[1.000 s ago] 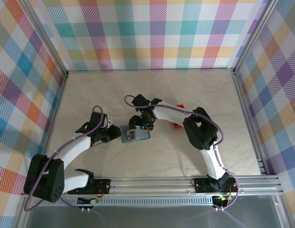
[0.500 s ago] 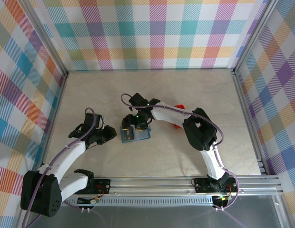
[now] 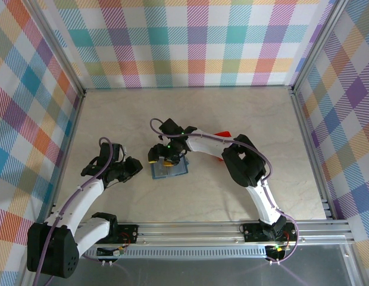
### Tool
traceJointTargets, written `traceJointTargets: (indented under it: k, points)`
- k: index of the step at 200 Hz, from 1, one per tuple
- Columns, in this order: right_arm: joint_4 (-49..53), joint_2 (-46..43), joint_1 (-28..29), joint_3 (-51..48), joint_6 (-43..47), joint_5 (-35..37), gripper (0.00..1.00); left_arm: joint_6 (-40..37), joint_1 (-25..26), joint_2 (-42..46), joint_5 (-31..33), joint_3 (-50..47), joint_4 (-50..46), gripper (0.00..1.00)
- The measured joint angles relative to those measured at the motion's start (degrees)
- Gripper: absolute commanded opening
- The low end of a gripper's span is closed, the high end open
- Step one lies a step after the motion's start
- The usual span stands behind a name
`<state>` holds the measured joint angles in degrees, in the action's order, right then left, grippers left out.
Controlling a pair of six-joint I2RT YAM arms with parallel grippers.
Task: Put the credit cards into the card holder
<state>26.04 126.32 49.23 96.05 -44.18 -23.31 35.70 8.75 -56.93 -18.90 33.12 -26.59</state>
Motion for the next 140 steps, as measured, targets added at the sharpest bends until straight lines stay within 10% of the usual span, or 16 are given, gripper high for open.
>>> traceJointTargets:
  k: [74,140]
  points:
    - [-1.6,-3.32,-0.55,-2.78,0.04,0.17,0.73,0.42,-0.04,-1.64,-2.69,-0.11,2.97,0.21]
    - [-2.01,-35.5,-15.3,-18.8,6.51,3.85,0.69,0.24,-0.07,4.5,-6.47,-0.31,13.0,0.38]
